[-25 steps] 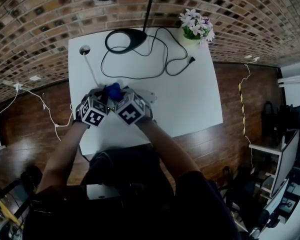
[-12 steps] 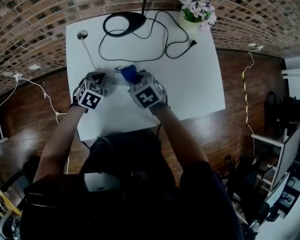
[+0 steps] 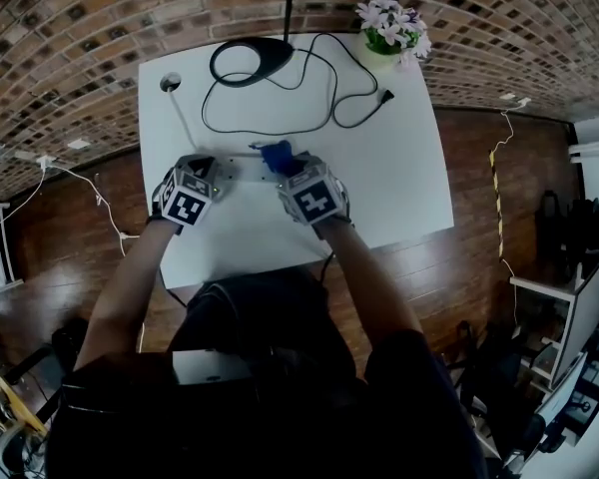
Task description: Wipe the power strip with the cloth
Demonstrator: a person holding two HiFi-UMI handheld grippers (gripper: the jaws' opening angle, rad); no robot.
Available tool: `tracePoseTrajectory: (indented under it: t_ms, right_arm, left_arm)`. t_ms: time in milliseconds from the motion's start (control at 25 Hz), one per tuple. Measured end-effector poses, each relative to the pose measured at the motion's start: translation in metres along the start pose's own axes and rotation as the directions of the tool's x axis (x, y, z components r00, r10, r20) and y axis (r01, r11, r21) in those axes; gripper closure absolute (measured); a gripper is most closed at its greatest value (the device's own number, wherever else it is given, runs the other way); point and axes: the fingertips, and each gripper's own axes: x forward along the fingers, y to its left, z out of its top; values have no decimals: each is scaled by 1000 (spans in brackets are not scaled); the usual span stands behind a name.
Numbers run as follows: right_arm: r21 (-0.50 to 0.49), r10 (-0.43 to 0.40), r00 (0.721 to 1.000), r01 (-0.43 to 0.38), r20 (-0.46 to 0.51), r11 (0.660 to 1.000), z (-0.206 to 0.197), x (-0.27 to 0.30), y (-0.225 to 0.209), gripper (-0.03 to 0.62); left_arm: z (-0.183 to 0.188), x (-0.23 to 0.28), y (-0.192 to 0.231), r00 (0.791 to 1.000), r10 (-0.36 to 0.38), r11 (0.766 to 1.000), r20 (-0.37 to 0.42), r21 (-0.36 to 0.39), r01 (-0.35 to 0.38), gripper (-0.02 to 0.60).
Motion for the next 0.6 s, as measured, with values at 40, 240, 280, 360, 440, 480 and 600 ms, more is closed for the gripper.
tracePoseTrajectory:
  t_ms: [40,240,280,360,440,480,600]
  right_arm:
    - [9,-3,1000,2,5,1000,0,-1,-3,529]
    - [37,-13,1000,12,12,999,-6,-7,-18,528]
    - [39,-14,1000,14,11,999,-6,-7,-20,528]
    - [43,-15,1000,14,5,999,-8,-9,-23,529]
    - [43,-18,1000,17,0,999,-12,-12,-27,528]
    - [43,-20,1000,20,-2,999,-14,-13,-30,530]
    - [52,-15,1000,15,-7,999,-12,-14,-35,528]
  left_arm:
    - [0,0,1,1000,2,1000,1,-4,-2,574]
    - [-1,2,-1,999,-31,999,-28,-21,30,574]
    - [0,2,-1,999,-32,999,-31,-15,32,574]
    - [1,2,-1,999,-23,1000,-36,-5,23,574]
    - [1,2,-3,999,-8,1000,-38,2,9,574]
    - [2,3,-4,999,-5,1000,-36,6,5,574]
    - [4,3,-4,999,-10,1000,-37,13,11,574]
